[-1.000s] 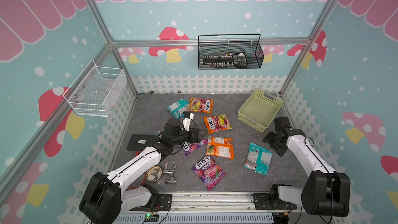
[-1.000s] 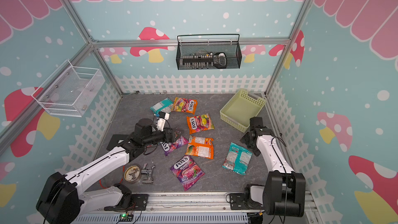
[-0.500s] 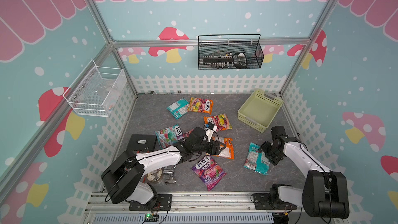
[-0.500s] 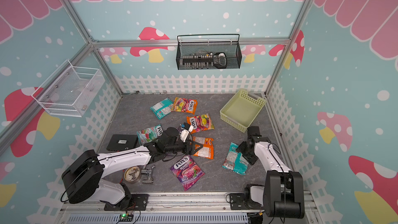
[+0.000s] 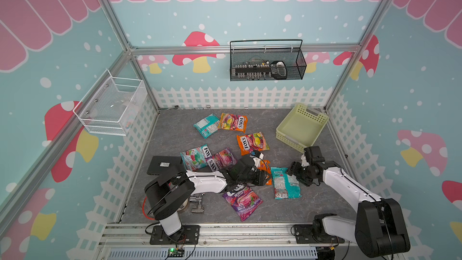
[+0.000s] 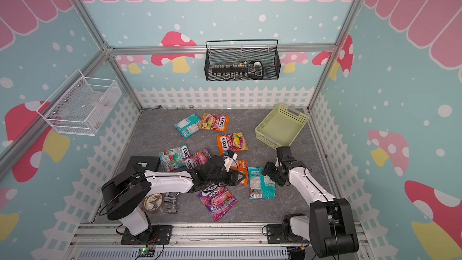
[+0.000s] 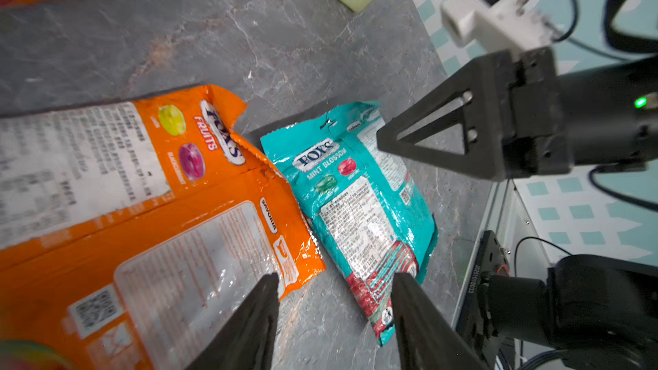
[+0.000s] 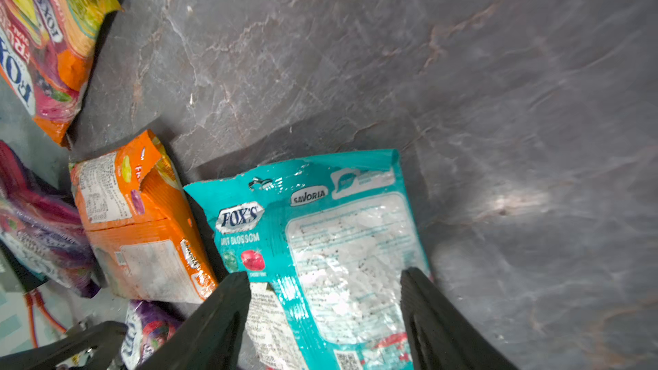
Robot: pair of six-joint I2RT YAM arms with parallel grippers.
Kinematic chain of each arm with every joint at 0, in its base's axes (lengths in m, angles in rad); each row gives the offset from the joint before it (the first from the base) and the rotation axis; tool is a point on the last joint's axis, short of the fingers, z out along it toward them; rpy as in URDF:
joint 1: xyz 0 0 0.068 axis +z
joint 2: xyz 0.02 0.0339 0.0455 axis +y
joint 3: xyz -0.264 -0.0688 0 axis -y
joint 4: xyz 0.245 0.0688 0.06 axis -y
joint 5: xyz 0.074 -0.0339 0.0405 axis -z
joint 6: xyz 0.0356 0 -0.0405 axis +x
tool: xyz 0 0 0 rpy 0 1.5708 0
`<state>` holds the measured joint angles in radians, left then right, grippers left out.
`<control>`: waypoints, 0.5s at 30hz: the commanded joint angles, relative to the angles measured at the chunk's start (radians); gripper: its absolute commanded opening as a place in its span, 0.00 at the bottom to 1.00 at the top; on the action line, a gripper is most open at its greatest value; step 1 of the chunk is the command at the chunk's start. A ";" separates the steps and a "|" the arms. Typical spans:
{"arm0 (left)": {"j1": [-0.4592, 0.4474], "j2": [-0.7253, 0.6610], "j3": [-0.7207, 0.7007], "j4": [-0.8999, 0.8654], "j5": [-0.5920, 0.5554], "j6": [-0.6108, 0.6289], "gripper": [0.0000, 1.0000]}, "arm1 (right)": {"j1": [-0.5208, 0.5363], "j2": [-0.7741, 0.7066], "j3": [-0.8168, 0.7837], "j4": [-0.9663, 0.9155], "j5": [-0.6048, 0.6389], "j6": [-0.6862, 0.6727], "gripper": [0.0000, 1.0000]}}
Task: Put the candies in the basket
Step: Adjust the candie at the center of the board, then pick up the candy at the center of the board.
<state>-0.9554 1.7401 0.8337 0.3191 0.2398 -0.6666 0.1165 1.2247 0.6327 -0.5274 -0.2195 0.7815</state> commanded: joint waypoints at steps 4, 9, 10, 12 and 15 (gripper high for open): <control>-0.062 0.123 0.064 0.095 0.036 -0.089 0.46 | -0.028 0.005 0.032 -0.062 0.246 -0.071 0.72; -0.070 0.197 0.096 0.100 0.063 -0.087 0.30 | -0.042 0.074 0.018 0.000 0.055 -0.160 0.65; -0.071 0.204 0.094 0.096 0.058 -0.083 0.28 | -0.041 0.067 0.005 0.013 0.045 -0.163 0.65; -0.070 0.211 0.092 0.076 0.038 -0.080 0.25 | -0.041 0.029 -0.029 0.050 0.019 -0.172 0.64; -0.069 0.220 0.083 0.064 0.024 -0.076 0.22 | -0.041 -0.010 -0.059 0.079 -0.009 -0.164 0.64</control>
<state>-1.0225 1.9457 0.9058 0.3931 0.2806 -0.7483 0.0776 1.2472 0.6025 -0.4877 -0.1772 0.6407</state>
